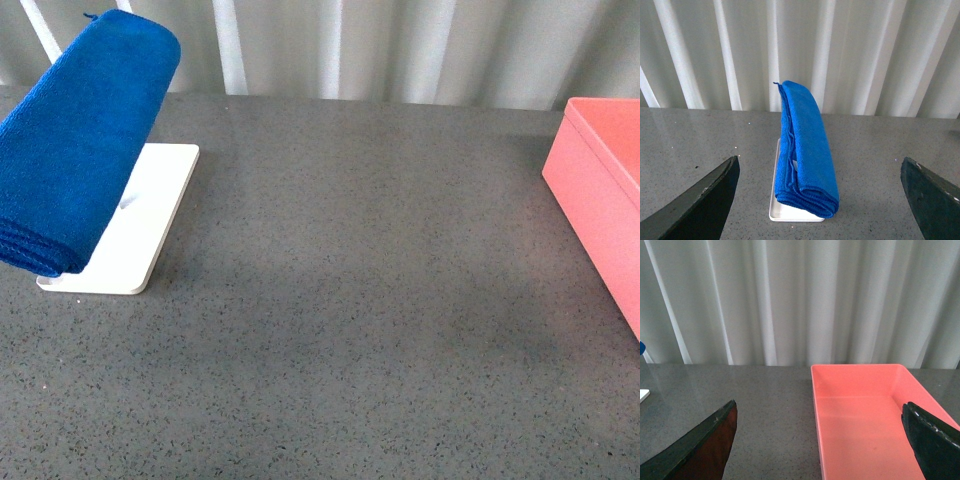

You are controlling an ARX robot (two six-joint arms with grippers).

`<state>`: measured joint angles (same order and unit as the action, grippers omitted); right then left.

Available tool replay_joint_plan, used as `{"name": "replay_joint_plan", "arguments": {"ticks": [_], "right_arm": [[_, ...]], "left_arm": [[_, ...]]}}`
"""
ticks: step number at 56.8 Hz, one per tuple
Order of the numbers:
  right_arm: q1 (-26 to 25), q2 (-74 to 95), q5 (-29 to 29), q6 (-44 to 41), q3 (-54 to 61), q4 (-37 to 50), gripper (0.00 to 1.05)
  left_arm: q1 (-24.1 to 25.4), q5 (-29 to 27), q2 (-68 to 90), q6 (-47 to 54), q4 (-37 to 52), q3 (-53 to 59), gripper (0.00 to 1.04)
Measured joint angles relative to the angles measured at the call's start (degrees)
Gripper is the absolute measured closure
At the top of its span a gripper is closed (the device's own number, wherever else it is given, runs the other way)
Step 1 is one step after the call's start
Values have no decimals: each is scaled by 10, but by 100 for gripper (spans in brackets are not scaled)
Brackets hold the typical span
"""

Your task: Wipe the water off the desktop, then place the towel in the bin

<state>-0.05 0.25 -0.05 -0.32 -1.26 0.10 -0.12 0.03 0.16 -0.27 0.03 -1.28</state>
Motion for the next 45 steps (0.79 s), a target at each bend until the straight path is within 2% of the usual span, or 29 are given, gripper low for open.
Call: {"name": "replay_joint_plan", "arguments": {"ticks": [45], "right_arm": [[0,0,0,0,0,0,7]], "left_arm": [[0,0,0,0,0,0,7]]}}
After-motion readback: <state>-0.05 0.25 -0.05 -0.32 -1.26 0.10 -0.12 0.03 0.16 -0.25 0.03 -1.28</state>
